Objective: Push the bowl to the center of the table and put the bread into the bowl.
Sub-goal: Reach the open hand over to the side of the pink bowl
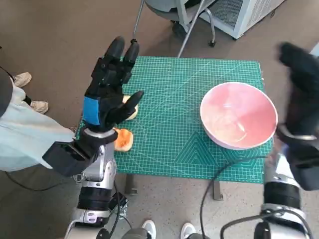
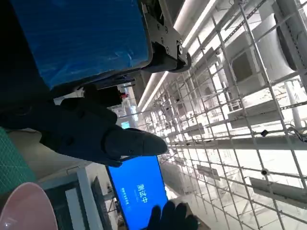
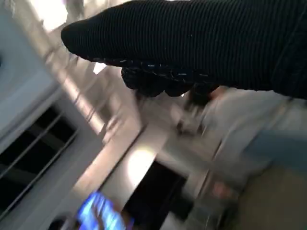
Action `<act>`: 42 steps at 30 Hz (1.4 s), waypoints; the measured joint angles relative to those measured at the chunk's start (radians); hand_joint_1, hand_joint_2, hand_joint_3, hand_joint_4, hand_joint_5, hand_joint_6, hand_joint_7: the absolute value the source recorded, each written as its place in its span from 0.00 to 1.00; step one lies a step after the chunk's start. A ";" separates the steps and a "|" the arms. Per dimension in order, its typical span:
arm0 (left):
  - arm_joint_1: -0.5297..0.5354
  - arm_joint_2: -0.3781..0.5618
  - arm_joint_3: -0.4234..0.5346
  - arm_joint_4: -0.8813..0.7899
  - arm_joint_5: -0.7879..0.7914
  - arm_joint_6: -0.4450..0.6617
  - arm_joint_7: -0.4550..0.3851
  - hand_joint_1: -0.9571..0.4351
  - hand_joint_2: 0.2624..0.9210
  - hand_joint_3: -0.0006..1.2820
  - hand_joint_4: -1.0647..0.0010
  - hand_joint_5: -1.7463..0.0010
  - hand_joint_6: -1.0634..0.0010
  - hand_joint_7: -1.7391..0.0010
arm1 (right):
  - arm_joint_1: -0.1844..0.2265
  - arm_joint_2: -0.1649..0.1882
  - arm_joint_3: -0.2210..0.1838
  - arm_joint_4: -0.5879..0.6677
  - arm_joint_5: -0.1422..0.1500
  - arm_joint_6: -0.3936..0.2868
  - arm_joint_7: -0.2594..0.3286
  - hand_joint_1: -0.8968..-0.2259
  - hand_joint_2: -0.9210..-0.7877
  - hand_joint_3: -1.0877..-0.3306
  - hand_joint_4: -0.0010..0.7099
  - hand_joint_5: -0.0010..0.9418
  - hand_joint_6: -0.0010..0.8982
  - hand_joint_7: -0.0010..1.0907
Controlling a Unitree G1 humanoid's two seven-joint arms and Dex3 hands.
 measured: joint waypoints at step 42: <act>0.031 0.035 0.013 -0.009 0.007 0.013 -0.021 0.41 1.00 0.15 0.70 1.00 0.72 0.94 | -0.019 0.078 -0.096 0.516 0.033 0.299 -0.123 0.61 0.00 0.34 0.45 0.02 0.17 0.52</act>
